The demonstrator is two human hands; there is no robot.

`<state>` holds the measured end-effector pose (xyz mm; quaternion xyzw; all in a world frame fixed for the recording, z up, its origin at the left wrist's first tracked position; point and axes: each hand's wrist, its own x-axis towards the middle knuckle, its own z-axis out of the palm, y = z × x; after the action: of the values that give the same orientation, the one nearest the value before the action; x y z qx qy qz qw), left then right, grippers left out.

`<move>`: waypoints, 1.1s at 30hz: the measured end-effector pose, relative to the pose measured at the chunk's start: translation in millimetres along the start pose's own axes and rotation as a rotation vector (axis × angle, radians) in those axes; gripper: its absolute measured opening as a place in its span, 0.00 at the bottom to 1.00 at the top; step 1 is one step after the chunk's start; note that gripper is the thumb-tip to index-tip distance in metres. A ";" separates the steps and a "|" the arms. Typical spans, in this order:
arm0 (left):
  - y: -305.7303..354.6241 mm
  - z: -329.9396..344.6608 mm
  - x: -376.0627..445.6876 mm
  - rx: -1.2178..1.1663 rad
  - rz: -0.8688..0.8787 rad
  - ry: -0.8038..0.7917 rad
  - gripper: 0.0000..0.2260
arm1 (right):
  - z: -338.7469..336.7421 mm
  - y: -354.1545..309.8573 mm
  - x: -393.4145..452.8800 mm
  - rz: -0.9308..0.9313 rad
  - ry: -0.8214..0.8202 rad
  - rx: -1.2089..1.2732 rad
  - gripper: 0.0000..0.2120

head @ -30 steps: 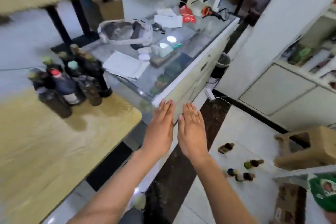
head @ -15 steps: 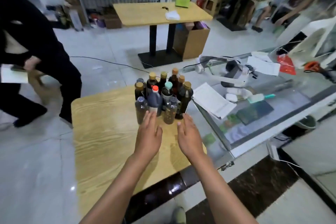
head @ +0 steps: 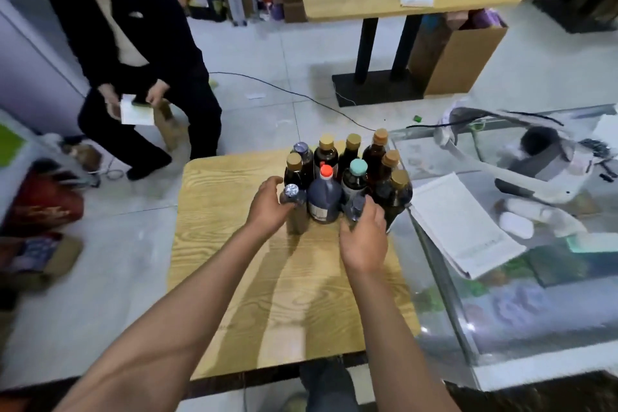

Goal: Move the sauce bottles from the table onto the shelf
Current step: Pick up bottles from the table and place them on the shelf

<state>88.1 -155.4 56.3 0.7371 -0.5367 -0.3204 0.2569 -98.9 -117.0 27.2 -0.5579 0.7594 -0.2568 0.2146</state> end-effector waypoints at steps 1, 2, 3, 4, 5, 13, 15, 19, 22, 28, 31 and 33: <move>0.6 5.1 4.9 -0.008 0.000 -0.024 0.27 | 2.5 -0.3 4.2 0.000 -0.021 -0.026 0.33; 1.1 11.8 9.2 -0.016 0.002 -0.047 0.26 | 4.7 0.6 8.6 0.005 -0.028 -0.034 0.33; 0.3 16.6 11.6 -0.020 0.007 -0.058 0.27 | 6.6 1.3 11.9 -0.002 -0.012 -0.023 0.33; -1.7 20.7 13.3 -0.015 0.016 -0.052 0.28 | 8.8 2.2 14.5 -0.027 0.013 -0.001 0.31; -4.5 24.4 14.3 0.008 0.031 -0.038 0.28 | 10.6 3.7 16.2 -0.053 0.032 0.024 0.29; -23.0 25.7 1.7 0.139 -0.029 0.081 0.16 | 18.2 12.2 7.6 -0.082 0.097 0.117 0.18; -28.5 25.6 -3.6 0.170 -0.036 0.127 0.18 | 22.0 13.8 -1.2 -0.084 0.034 0.224 0.15; -37.2 21.6 -13.4 0.171 -0.073 0.132 0.21 | 28.8 20.5 -22.0 -0.198 -0.067 0.196 0.16; -45.3 16.1 -29.5 0.160 -0.072 0.140 0.21 | 28.1 24.8 -36.3 -0.285 -0.165 0.159 0.16; -56.6 18.4 -78.9 0.095 -0.029 0.055 0.21 | 7.8 36.6 -69.7 -0.191 -0.218 0.218 0.18; -54.6 23.8 -103.8 0.071 -0.017 0.018 0.22 | -7.8 39.3 -91.2 0.039 -0.180 0.428 0.18; -51.6 28.8 -118.2 0.100 -0.002 -0.007 0.22 | -16.4 44.1 -111.9 0.154 -0.102 0.546 0.19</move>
<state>73.0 -28.3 23.2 0.7484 -0.5521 -0.2961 0.2176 -109.5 3.5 16.7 -0.4322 0.6907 -0.4062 0.4138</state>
